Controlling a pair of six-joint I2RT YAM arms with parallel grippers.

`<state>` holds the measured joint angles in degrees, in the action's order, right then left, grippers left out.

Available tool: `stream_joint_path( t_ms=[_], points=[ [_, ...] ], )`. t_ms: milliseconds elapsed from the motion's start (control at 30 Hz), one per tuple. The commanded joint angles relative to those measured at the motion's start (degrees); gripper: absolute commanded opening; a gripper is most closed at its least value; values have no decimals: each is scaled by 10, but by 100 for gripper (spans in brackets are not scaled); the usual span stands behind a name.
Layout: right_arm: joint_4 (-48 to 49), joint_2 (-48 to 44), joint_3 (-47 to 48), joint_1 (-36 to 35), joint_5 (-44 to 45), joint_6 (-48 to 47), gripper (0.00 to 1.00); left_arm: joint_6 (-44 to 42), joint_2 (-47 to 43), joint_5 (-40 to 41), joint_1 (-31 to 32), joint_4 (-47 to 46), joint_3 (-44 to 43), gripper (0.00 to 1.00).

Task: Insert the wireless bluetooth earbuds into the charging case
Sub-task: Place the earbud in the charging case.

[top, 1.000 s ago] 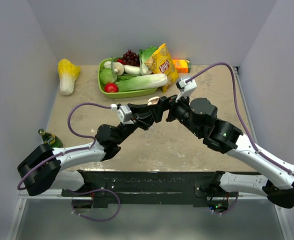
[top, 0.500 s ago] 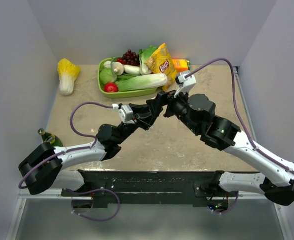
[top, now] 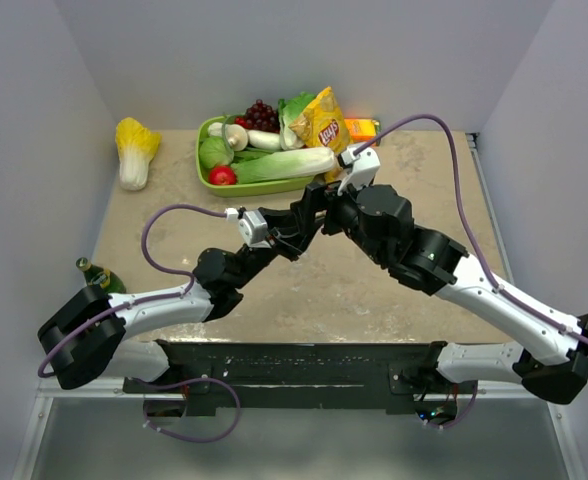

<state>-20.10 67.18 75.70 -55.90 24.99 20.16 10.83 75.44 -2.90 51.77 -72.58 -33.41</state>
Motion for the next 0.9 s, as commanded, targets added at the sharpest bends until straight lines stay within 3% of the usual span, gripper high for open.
stream_joint_path(
  t_ms=[0,867],
  points=[
    [-6,-27,5,-2,25,8,89,-20,-11,8,0,-37,-15,0],
    [-18,-57,-24,-3,28,9,89,-9,-32,-4,0,-49,-7,0]
  ],
)
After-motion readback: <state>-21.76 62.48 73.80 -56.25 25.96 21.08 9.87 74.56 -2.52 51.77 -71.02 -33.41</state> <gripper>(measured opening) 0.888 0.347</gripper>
